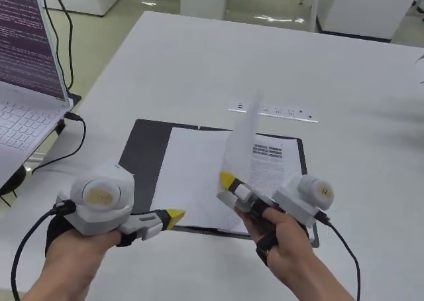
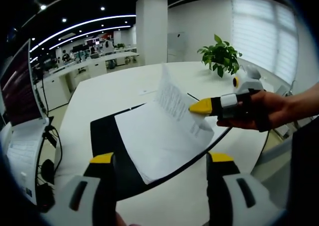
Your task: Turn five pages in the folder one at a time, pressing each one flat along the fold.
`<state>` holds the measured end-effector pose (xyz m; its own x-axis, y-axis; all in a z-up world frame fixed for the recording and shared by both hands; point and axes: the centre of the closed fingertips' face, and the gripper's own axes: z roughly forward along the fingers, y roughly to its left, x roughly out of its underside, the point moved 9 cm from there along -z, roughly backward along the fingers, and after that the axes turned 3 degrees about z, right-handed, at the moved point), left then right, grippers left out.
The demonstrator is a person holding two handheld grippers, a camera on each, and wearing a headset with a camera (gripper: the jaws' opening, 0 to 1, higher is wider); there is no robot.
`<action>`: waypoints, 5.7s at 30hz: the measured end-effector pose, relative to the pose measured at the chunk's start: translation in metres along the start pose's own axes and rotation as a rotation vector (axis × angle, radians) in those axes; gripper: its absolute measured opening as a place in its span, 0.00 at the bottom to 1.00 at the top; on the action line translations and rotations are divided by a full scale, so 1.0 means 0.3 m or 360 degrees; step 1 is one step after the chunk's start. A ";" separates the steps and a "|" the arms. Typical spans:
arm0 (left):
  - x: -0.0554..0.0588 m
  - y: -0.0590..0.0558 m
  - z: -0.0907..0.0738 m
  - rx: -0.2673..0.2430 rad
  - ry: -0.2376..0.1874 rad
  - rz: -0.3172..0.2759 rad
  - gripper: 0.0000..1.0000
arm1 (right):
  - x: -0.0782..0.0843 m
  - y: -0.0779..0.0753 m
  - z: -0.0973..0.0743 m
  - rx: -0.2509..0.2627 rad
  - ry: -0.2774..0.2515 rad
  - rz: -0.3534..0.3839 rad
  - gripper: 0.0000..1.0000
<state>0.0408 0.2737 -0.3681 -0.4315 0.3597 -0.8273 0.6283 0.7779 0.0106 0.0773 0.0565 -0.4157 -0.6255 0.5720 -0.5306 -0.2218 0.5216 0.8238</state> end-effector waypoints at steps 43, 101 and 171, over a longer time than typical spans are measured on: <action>0.091 0.089 -0.065 -0.0083 0.0009 -0.0128 0.72 | 0.165 0.015 0.150 -0.0057 0.0293 0.0065 0.00; 0.138 0.144 -0.048 -0.0090 0.0117 -0.0162 0.62 | 0.357 -0.076 0.303 -0.0077 0.0498 0.0215 0.25; 0.274 0.088 0.292 0.0109 0.0430 -0.0205 0.00 | 0.047 -0.211 -0.003 0.0193 0.0129 -0.0050 0.12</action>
<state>0.0786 0.2786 -0.4848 -0.6615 0.3914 -0.6397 0.5953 0.7928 -0.1305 0.0817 0.0308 -0.4751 -0.6793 0.5038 -0.5336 -0.1532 0.6138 0.7745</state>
